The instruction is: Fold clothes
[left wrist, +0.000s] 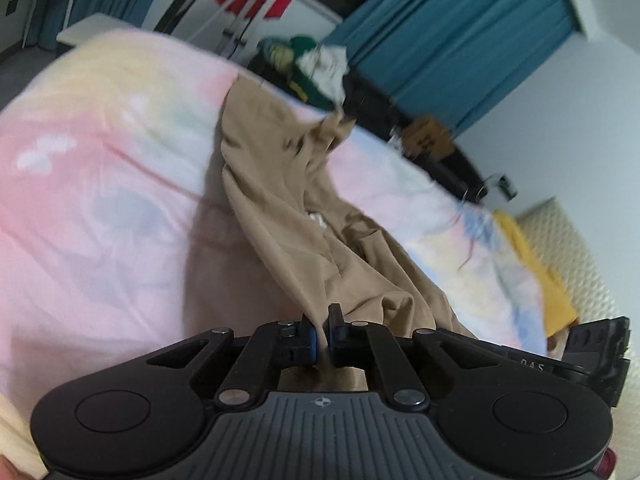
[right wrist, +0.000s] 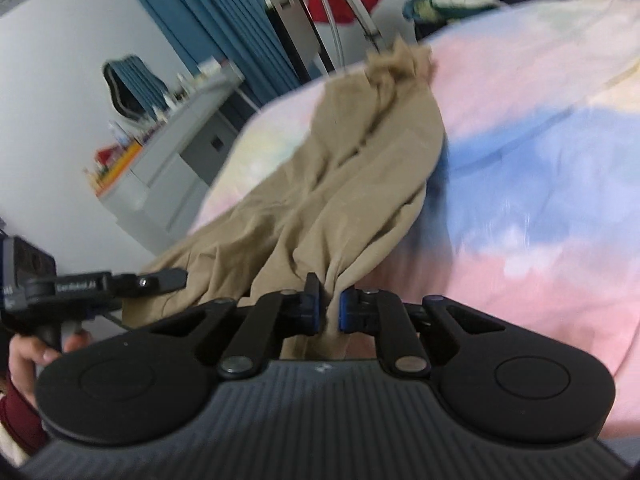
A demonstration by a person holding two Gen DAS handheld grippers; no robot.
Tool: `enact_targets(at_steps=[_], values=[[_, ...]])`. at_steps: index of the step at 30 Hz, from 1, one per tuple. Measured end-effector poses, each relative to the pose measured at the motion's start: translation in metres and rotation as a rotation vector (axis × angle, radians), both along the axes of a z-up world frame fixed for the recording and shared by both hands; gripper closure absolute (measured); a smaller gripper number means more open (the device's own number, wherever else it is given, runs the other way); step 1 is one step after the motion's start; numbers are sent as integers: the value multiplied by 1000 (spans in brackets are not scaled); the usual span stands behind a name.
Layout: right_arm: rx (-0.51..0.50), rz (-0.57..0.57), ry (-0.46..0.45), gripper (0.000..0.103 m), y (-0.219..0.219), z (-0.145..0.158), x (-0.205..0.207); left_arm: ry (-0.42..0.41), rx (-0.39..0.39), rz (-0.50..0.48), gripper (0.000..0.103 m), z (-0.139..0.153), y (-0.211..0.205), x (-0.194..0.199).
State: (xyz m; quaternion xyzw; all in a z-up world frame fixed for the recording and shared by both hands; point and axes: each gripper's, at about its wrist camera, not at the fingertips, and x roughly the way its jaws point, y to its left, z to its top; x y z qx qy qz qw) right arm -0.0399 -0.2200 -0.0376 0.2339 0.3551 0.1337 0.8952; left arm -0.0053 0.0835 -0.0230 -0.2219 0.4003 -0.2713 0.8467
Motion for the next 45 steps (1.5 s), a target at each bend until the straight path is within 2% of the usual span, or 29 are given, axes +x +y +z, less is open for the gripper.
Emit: enact_targets(at_steps=[4, 10, 13, 15, 18, 22, 23, 27, 29, 33, 36, 39, 43, 45], values=[[6, 10, -58, 91, -2, 22, -20, -39, -11, -3, 98, 27, -1, -33], [31, 45, -50, 91, -6, 15, -76, -49, 6, -41, 98, 30, 2, -97], [60, 49, -47, 91, -11, 11, -89, -69, -7, -47, 98, 34, 1, -102], [75, 45, -74, 91, -15, 16, -81, -102, -10, -36, 98, 42, 0, -93], [66, 28, -123, 91, -17, 28, -58, -153, 2, -16, 98, 57, -5, -70], [57, -26, -196, 91, -22, 41, 2, -291, 100, 45, 97, 70, -28, -11], [55, -41, -210, 91, -23, 42, 20, -300, 110, 60, 97, 69, -33, 7], [14, -94, -214, 91, -27, 30, 99, -286, 171, 102, 97, 43, -51, 83], [4, -107, -200, 91, -30, 15, 133, -278, 212, 118, 97, 27, -60, 120], [-30, -133, -129, 91, -31, -28, 189, -200, 258, 123, 97, -24, -71, 181], [-32, -147, -66, 91, -34, -64, 213, -153, 307, 107, 96, -61, -79, 206], [-36, -148, -24, 90, -35, -91, 224, -115, 315, 101, 95, -84, -78, 222], [-13, -149, -4, 89, -37, -94, 228, -123, 331, 100, 95, -86, -82, 224], [4, -148, -2, 87, -39, -90, 226, -132, 344, 100, 90, -83, -84, 221]])
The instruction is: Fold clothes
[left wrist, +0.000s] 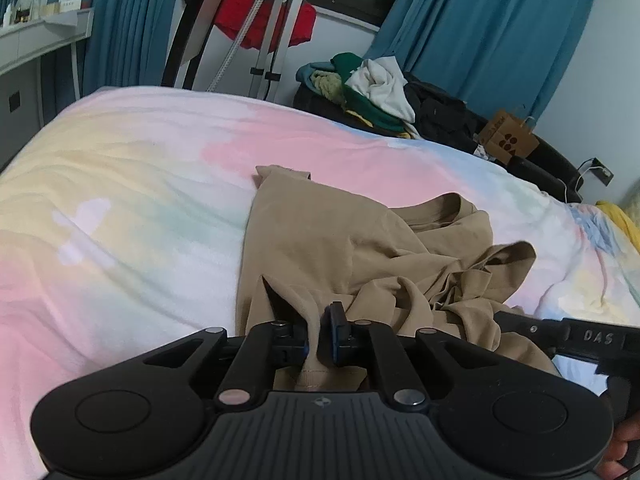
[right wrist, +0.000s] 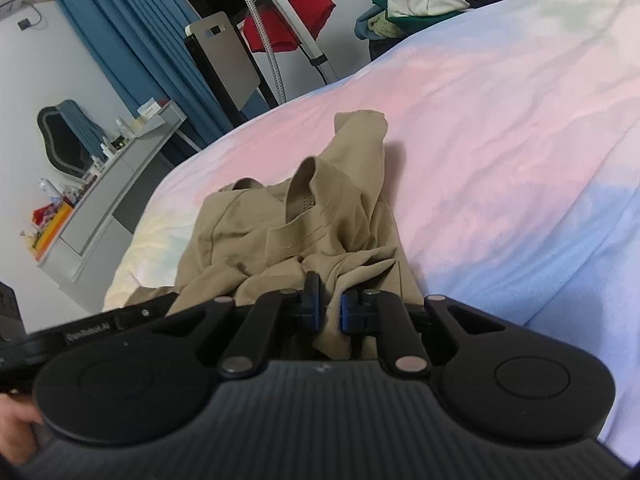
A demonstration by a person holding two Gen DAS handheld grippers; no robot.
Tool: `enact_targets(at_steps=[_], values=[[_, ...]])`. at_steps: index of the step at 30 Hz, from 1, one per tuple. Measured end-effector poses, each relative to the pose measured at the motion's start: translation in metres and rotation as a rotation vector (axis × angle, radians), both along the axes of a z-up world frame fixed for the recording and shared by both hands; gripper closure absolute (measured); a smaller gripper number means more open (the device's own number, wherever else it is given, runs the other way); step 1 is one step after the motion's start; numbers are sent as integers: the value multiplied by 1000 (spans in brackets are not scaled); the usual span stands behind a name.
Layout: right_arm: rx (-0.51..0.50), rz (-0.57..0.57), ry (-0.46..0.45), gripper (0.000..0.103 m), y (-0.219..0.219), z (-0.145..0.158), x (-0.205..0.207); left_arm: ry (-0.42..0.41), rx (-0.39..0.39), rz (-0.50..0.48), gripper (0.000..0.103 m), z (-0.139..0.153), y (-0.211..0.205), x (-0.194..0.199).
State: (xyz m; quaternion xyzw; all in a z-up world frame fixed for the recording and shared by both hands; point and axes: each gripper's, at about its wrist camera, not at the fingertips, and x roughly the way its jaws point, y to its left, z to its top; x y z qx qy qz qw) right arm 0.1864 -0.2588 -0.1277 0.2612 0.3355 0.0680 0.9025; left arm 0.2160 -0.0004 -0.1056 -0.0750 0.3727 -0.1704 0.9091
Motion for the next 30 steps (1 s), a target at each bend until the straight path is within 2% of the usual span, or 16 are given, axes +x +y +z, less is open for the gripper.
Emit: enact_targets(at_steps=[1, 2, 4, 6, 8, 10, 15, 20, 24, 30], values=[[7, 0, -3, 81, -1, 3, -3, -5, 6, 3, 81, 3, -1, -3], [13, 0, -5, 76, -2, 7, -7, -15, 14, 5, 66, 9, -3, -9], [29, -10, -28, 43, -4, 15, -20, -45, 36, 9, 49, 23, -6, -26], [35, -23, -55, 27, -4, 22, -37, -92, 63, 13, 39, 36, -9, -47], [29, -35, -76, 26, -5, 30, -54, -130, 72, 10, 29, 49, -10, -68], [-19, -27, -91, 26, 1, 39, -72, -148, 65, -4, 26, 59, -10, -91], [-94, -7, -151, 27, 15, 60, -114, -199, 99, -37, 22, 79, -10, -143], [-139, -31, -194, 27, 26, 67, -153, -200, 107, -40, 19, 80, -3, -185], [-116, -47, -193, 27, 27, 59, -166, -181, 89, -29, 19, 76, 3, -195], [-165, -50, -202, 27, 31, 55, -158, -169, 103, -18, 18, 70, 2, -188]])
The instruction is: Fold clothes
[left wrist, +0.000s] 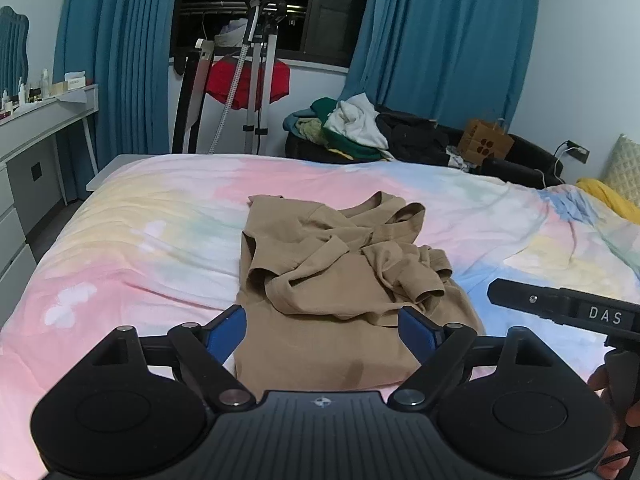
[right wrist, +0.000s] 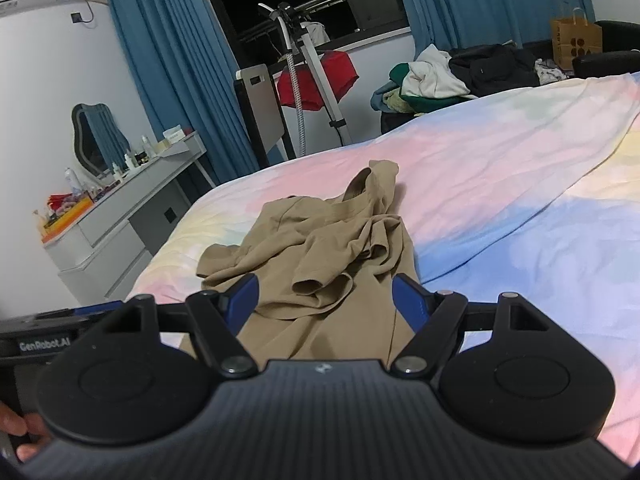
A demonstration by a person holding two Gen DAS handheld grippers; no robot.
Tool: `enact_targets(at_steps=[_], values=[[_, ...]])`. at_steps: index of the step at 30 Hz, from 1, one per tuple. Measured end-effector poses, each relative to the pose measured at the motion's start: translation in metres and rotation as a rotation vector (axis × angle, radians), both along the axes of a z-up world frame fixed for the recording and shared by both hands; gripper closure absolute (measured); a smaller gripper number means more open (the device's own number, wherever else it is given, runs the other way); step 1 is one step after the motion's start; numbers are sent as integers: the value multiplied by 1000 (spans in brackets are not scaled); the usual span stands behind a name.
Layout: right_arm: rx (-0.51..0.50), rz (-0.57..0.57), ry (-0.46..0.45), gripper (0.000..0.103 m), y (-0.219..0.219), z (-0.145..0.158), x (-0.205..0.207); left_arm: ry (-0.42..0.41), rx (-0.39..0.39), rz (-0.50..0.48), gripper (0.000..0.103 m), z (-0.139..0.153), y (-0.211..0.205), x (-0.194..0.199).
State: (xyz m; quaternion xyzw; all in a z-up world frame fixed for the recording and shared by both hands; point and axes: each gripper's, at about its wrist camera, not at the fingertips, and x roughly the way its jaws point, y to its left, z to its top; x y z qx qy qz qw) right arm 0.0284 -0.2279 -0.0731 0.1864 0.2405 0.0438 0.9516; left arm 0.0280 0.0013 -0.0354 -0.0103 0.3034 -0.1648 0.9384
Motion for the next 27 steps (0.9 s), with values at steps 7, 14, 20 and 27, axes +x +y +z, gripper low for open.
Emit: enact_targets(at_steps=[7, 14, 20, 27], values=[[18, -15, 13, 27, -4, -4, 3, 67, -7, 13, 18, -15, 0, 11], [42, -22, 48, 27, -7, -9, 9, 274, -114, 103, 17, -44, 10, 29], [103, 5, 85, 27, -9, -16, 12, 369, -226, 173, 17, -55, 28, 37], [109, 10, 78, 27, -6, -14, 10, 451, -369, 212, 19, -75, 41, 50]])
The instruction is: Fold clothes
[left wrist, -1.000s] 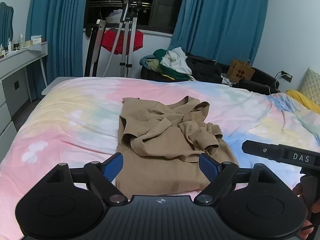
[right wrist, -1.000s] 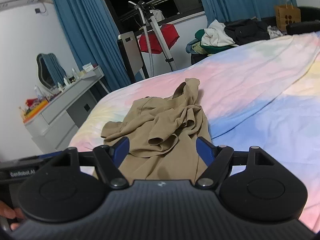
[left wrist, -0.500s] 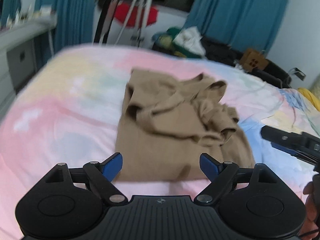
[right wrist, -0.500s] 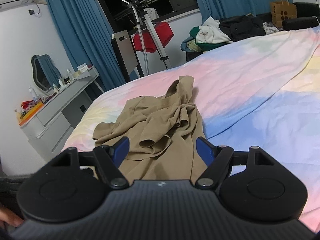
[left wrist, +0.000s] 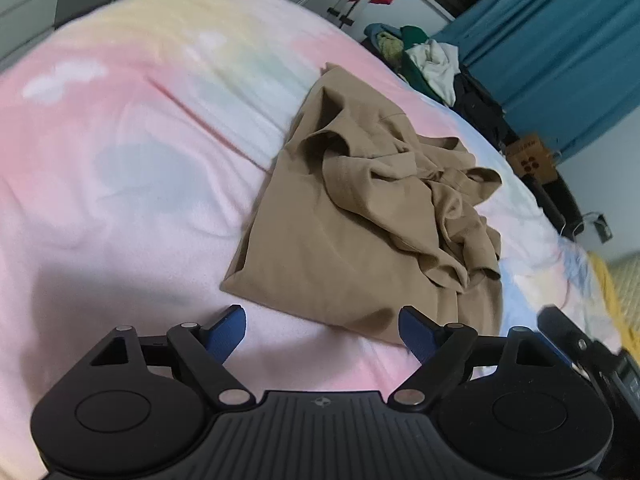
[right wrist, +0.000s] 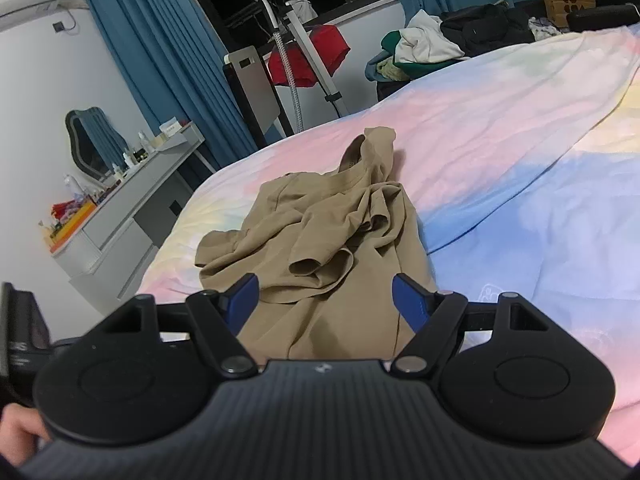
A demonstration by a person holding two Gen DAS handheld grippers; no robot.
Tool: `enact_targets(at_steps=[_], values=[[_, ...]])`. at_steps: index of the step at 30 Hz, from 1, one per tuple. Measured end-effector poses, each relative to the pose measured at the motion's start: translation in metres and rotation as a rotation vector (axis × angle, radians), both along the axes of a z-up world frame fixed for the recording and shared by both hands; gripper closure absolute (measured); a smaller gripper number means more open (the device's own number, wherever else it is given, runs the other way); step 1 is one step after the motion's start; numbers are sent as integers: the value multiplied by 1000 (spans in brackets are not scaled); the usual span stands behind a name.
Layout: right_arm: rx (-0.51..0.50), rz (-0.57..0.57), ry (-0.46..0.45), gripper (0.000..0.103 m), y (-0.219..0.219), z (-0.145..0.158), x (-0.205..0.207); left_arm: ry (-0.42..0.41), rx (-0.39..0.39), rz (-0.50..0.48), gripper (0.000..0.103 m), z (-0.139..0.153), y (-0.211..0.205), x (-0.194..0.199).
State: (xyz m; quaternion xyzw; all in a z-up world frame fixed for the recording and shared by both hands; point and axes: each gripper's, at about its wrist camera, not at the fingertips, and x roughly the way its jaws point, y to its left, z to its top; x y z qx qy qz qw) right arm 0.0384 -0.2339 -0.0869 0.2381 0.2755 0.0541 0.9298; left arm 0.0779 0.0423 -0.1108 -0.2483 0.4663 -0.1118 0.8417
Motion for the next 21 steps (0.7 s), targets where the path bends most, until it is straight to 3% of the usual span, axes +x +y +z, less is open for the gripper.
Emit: enact_targets(at_steps=[4, 9, 12, 14, 17, 21], values=[[129, 9, 33, 26, -10, -5, 1, 9, -92, 73, 22, -12, 8, 18], [451, 74, 94, 26, -18, -25, 6, -32, -171, 132, 45, -17, 17, 29], [616, 103, 215, 26, -15, -54, 17, -52, -209, 140, 65, -16, 19, 30], [676, 84, 286, 26, -15, -71, 23, -78, -220, 142, 91, -11, 19, 28], [763, 3, 330, 26, -21, -94, 26, -119, -258, 148, 95, -4, 23, 25], [833, -116, 259, 28, -34, -104, 27, -122, -361, 167, 96, -1, 33, 23]])
